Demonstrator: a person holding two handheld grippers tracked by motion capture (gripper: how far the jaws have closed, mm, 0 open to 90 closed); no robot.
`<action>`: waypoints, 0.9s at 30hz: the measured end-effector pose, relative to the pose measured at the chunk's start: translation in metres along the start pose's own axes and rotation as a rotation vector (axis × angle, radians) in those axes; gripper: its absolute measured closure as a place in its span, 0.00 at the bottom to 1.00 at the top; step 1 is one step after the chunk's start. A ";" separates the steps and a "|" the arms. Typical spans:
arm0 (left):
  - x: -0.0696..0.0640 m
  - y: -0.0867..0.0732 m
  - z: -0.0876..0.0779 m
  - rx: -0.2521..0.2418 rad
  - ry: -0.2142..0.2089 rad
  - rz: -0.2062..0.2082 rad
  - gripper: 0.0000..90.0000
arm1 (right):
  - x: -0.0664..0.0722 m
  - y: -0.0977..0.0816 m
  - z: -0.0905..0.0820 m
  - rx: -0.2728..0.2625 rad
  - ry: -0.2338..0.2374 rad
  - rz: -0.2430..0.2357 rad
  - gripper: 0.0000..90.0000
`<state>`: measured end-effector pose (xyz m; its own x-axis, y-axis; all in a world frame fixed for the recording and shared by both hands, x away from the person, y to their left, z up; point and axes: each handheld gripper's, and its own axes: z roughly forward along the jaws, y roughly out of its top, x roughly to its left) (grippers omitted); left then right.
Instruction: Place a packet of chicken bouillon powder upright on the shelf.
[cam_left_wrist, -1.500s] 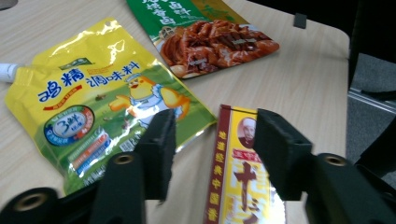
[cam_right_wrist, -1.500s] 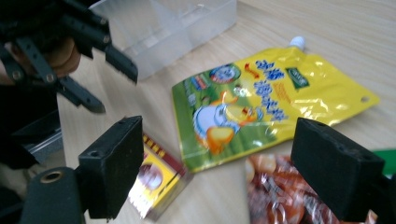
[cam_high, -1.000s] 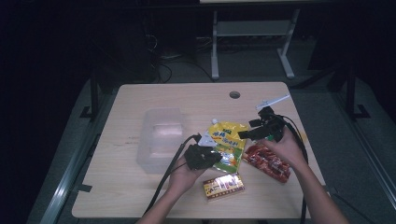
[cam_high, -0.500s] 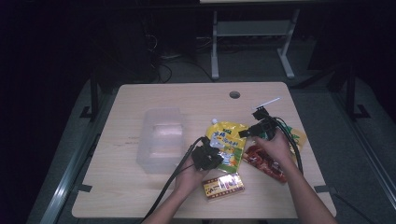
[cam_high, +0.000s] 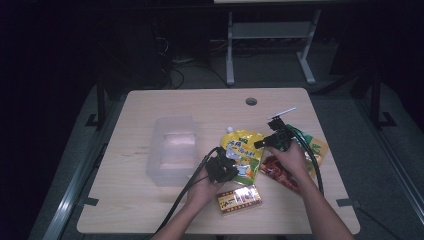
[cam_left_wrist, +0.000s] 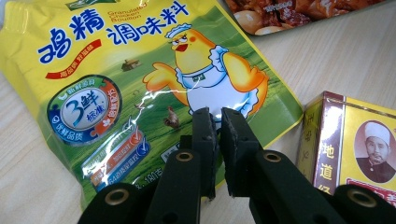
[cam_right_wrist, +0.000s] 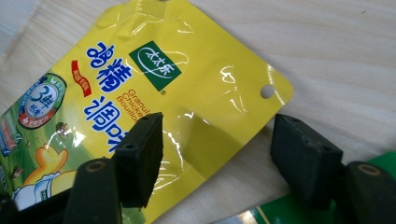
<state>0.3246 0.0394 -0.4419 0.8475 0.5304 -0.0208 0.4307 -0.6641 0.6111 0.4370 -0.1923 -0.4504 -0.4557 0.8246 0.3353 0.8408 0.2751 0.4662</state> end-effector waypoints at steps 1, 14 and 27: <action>0.000 0.000 0.000 0.000 -0.001 -0.001 0.93 | 0.000 0.000 0.001 0.003 0.008 0.005 0.42; 0.000 0.001 0.002 0.000 -0.007 0.012 0.93 | 0.001 -0.002 0.006 0.028 0.137 -0.026 0.66; 0.001 0.001 0.004 -0.003 -0.014 0.017 0.94 | 0.005 0.001 0.013 0.036 0.151 -0.024 0.83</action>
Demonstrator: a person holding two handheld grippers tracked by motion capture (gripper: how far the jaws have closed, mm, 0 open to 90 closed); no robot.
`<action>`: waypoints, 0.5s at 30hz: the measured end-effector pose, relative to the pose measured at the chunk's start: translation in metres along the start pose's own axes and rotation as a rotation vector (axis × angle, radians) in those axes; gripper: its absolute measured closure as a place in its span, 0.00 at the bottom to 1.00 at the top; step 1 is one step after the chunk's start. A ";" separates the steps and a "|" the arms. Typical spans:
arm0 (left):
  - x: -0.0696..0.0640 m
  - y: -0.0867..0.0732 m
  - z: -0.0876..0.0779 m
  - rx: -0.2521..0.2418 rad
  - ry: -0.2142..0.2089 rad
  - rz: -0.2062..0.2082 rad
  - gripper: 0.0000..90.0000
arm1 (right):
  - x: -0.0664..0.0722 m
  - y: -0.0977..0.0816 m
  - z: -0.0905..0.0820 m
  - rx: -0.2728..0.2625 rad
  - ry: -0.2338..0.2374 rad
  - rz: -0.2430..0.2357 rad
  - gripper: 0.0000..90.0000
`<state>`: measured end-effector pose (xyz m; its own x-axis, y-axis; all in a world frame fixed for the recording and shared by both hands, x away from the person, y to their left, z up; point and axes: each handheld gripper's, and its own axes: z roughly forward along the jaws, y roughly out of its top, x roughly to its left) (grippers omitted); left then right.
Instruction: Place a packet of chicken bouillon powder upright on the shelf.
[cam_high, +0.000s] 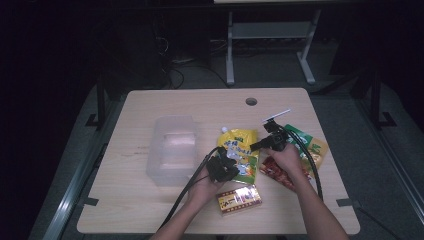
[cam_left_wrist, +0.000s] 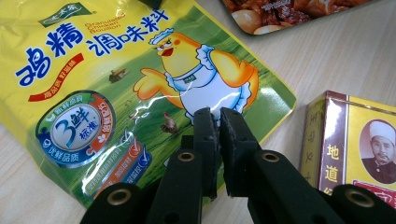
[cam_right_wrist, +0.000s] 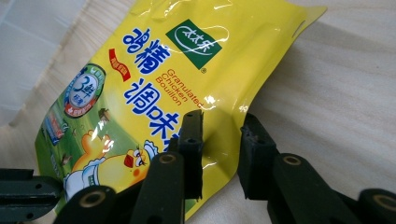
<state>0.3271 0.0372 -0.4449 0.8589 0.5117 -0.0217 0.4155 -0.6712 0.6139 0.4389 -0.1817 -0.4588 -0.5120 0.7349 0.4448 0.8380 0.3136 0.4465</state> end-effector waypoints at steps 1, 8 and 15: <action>0.000 0.000 0.000 0.000 0.000 0.000 0.94 | 0.000 0.000 0.000 0.001 -0.005 0.001 0.84; 0.002 0.000 -0.001 -0.001 -0.014 0.001 0.92 | 0.000 0.002 -0.003 -0.014 -0.006 -0.029 1.00; 0.003 0.000 -0.010 -0.017 -0.041 -0.021 0.85 | 0.010 0.005 -0.018 -0.047 0.001 -0.049 1.00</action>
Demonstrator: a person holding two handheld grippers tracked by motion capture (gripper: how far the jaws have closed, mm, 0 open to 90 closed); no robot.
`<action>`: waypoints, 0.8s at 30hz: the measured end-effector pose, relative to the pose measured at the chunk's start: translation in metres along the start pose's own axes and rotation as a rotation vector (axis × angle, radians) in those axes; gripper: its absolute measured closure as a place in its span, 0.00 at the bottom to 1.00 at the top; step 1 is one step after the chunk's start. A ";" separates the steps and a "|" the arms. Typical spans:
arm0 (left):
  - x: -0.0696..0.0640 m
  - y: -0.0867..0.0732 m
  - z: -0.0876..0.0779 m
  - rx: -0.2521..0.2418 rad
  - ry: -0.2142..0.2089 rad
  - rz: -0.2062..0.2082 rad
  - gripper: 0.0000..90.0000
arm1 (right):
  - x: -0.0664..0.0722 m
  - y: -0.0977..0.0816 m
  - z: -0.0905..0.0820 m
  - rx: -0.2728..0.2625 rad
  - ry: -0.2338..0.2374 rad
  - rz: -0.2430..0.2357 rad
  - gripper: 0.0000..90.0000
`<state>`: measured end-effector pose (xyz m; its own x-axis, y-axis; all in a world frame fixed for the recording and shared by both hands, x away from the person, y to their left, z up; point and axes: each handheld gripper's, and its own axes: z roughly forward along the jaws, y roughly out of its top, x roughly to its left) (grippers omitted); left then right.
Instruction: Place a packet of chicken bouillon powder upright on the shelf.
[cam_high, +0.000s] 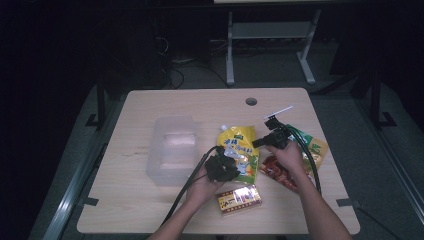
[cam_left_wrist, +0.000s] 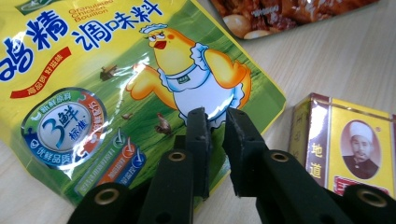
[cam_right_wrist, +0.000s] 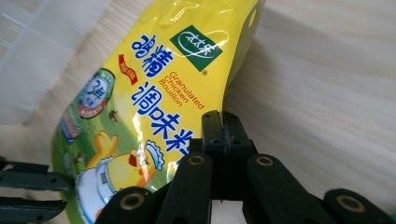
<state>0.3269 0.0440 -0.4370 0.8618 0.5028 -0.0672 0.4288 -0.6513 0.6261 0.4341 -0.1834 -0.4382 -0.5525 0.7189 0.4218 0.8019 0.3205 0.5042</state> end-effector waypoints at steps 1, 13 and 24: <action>0.000 0.000 -0.001 0.000 0.000 0.004 0.84 | 0.002 0.001 -0.003 -0.010 0.005 -0.005 1.00; -0.005 -0.002 -0.024 -0.079 -0.017 0.011 0.75 | 0.023 0.008 -0.030 -0.103 0.029 -0.070 1.00; -0.011 -0.010 -0.046 -0.173 -0.031 0.039 0.66 | 0.037 0.011 -0.055 -0.165 0.112 -0.121 1.00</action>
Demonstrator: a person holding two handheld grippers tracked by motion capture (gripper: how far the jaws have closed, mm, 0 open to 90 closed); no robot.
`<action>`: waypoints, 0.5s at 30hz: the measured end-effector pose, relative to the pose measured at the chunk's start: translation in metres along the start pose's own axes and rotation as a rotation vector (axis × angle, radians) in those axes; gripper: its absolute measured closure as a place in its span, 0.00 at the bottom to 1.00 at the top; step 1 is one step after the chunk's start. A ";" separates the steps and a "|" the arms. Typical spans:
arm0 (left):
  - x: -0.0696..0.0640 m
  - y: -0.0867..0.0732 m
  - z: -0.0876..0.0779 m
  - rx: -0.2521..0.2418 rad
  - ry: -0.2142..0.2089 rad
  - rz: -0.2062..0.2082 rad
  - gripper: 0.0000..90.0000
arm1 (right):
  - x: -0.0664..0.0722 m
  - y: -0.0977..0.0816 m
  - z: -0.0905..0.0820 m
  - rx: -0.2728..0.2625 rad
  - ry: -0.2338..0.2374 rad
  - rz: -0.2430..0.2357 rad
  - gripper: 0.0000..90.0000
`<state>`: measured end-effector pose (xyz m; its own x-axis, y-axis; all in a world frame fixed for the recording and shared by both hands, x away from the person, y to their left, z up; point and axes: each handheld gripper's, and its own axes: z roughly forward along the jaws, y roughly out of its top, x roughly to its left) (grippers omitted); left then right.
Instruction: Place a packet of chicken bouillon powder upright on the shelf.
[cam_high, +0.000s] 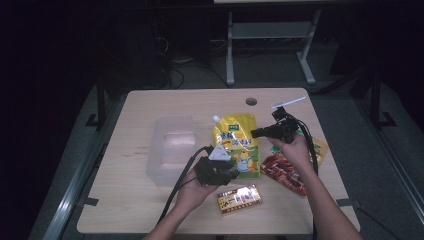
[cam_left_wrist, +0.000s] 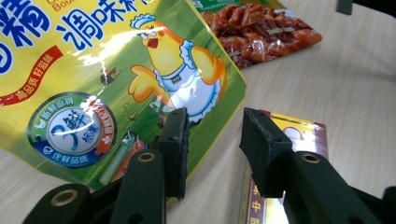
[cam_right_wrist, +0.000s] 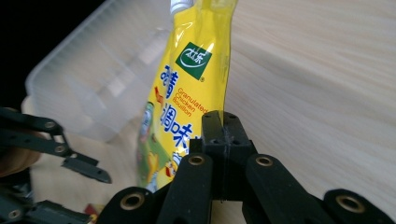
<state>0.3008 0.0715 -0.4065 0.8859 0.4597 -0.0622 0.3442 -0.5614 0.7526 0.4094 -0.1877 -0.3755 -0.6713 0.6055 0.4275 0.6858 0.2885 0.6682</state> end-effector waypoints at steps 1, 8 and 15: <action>-0.001 -0.001 -0.002 -0.004 -0.001 0.003 0.65 | 0.002 0.001 -0.002 -0.007 0.012 -0.013 1.00; -0.007 -0.010 -0.012 -0.027 0.025 0.021 0.56 | 0.011 0.003 -0.012 -0.033 0.072 -0.054 1.00; -0.015 -0.015 -0.020 -0.062 0.005 0.031 0.52 | 0.022 0.004 -0.021 -0.073 0.121 -0.087 1.00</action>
<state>0.2766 0.0868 -0.4039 0.8943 0.4462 -0.0346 0.2961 -0.5318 0.7934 0.3913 -0.1886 -0.3510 -0.7594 0.4854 0.4332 0.6042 0.2792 0.7463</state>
